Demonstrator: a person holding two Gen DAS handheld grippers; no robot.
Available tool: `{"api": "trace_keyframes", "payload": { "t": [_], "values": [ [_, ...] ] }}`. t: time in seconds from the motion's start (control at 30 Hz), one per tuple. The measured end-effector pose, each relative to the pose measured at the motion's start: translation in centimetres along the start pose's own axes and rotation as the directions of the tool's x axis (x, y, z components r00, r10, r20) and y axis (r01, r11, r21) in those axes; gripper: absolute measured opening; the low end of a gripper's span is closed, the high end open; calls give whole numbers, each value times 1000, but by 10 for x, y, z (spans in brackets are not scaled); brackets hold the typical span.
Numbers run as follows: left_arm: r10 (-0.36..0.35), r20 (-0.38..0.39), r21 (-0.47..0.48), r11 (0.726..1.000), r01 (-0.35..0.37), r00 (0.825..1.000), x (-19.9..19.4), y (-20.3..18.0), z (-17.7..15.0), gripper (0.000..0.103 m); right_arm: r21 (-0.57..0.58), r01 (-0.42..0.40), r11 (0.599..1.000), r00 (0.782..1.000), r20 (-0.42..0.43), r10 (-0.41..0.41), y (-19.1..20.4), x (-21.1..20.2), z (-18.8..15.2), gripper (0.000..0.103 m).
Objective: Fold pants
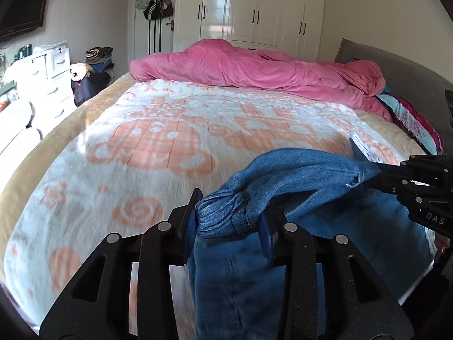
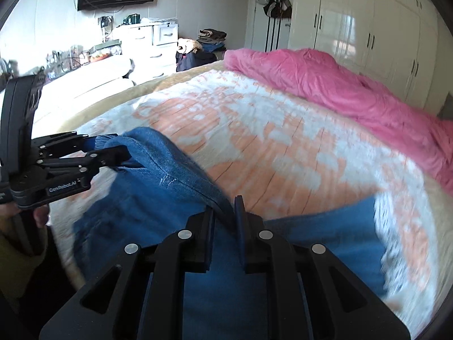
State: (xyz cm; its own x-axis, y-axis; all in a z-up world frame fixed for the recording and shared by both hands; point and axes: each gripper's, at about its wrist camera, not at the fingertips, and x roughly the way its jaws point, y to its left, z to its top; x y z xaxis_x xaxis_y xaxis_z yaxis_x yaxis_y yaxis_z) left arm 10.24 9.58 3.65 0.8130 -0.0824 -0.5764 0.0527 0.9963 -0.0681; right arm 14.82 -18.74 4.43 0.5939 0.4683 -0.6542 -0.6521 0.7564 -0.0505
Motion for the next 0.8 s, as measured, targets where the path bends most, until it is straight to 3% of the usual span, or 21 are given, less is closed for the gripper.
{"api": "trace_keyframes", "payload": {
  "t": [0.2, 0.33, 0.47, 0.7, 0.8],
  "values": [
    [-30, -21, 1, 1000, 30, 999, -27, -7, -38, 31, 7, -27, 1000, 1000, 1, 27, 24, -28, -44, 13],
    [-27, -82, 7, 1000, 28, 996, -36, -11, -58, 31, 46, -94, 995, 994, -58, 96, 37, -30, -82, 13],
    [-20, -136, -7, 1000, 19, 991, -40, -9, -70, 31, 62, -132, 989, 986, -94, 138, 45, -26, -95, 13],
    [37, -165, -18, 999, -40, 986, -47, -3, -76, 37, 13, -185, 983, 982, -35, 186, 57, -45, -92, 13],
    [27, -203, -44, 998, -37, 979, -45, 3, -78, 39, -20, -213, 977, 973, -94, 211, 64, -37, -100, 13]
  ]
}}
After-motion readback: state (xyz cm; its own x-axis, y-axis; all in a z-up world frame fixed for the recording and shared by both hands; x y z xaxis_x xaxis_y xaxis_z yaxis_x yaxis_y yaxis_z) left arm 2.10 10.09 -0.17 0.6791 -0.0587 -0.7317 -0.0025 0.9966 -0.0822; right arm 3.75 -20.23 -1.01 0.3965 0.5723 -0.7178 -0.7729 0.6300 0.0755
